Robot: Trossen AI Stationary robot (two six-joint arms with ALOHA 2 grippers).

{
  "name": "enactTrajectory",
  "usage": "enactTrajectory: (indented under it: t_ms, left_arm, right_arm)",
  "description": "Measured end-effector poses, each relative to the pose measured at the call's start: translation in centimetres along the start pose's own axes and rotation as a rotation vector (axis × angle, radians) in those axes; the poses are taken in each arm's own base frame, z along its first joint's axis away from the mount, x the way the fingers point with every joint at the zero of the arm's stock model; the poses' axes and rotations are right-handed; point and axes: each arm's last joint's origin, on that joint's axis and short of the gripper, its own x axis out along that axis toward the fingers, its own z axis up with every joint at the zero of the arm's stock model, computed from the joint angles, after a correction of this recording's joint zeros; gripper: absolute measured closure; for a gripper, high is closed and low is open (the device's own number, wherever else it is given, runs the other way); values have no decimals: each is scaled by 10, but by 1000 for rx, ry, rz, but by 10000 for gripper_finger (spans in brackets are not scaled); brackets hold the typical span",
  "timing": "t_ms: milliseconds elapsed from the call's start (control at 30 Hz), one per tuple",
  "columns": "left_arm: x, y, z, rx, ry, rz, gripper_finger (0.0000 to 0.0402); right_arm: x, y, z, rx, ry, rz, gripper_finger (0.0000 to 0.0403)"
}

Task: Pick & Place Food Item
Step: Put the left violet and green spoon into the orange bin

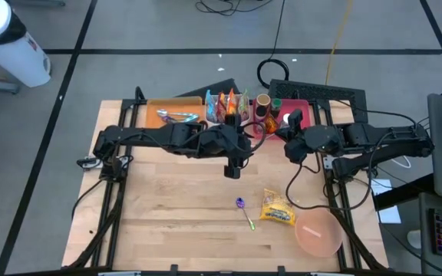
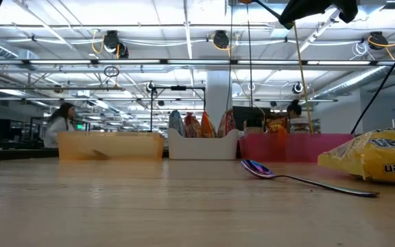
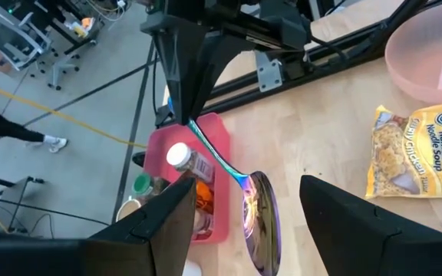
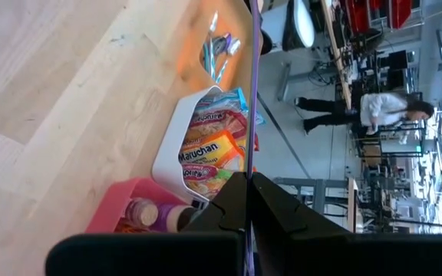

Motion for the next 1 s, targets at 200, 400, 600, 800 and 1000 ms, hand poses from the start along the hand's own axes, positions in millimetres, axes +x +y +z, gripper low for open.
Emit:
enactTrajectory:
  t_ms: [200,400,600,800,1000]
  left_arm:
    - [0,0,-1,-13,12,-3,194]
    - [0,0,-2,-21,15,-4,275]
    - [0,0,-2,-36,15,-6,340]
    - [0,-1,-2,-45,18,-20,392]
    - [0,-2,-3,-46,20,-32,394]
  right_arm:
    - [0,-1,1,8,-8,-9,403]
    - [0,-1,1,11,-11,-13,403]
    - [0,-1,1,15,-10,-14,403]
    - [0,-2,1,19,-12,-15,403]
    - [0,-3,2,33,-20,-23,401]
